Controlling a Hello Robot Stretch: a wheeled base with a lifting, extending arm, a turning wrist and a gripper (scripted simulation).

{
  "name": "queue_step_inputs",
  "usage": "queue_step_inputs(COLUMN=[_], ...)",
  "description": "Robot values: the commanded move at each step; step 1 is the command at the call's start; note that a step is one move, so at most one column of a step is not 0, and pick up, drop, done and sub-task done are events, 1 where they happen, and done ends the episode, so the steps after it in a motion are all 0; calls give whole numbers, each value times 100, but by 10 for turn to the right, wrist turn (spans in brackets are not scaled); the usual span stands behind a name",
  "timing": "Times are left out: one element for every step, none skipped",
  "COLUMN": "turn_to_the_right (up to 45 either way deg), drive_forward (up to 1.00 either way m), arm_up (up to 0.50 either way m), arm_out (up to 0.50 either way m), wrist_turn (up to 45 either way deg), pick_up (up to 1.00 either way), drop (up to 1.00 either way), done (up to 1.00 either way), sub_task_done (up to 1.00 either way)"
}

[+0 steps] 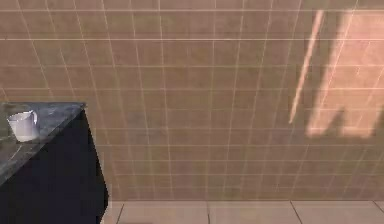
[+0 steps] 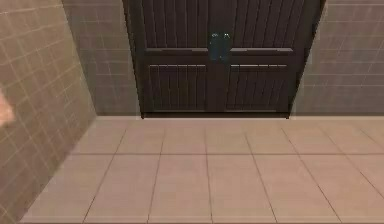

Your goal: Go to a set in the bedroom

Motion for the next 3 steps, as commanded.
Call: queue_step_inputs(turn_to_the_right=[450,450,420], drive_forward=[0,0,0], arm_up=[0,0,0], arm_out=[0,0,0], wrist_turn=[0,0,0], pick_up=[0,0,0], drop=[0,0,0], done=[0,0,0], sub_task_done=[0,0,0])
